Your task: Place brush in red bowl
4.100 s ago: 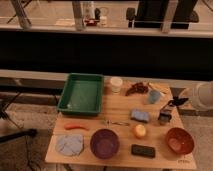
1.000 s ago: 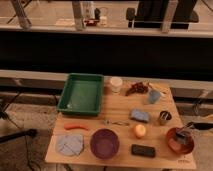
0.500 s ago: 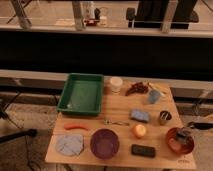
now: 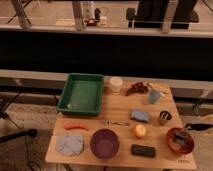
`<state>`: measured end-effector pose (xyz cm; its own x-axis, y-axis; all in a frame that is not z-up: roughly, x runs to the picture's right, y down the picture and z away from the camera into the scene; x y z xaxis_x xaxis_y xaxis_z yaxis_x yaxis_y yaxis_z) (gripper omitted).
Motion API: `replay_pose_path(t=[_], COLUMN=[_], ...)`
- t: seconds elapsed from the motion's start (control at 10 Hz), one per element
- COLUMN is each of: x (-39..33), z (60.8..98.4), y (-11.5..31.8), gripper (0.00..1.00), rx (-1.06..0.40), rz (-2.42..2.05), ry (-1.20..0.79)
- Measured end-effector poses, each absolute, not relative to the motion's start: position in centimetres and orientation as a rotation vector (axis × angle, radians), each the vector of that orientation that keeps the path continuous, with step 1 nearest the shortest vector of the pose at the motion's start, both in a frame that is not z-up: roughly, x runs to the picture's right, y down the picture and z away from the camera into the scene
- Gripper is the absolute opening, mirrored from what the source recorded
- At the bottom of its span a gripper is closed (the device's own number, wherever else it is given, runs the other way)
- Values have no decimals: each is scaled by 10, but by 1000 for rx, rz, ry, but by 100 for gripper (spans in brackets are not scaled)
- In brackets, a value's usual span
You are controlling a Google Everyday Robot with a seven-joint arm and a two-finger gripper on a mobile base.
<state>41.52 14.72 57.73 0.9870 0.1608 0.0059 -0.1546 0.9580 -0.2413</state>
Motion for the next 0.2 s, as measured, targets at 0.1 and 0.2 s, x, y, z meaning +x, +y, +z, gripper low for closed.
replay_pose_path(t=[0.1,0.2], x=[414,413], z=[584,590], y=[148,147], gripper=[0,0], rx=[-246,-249], rz=[159,156], ry=[-33,-40])
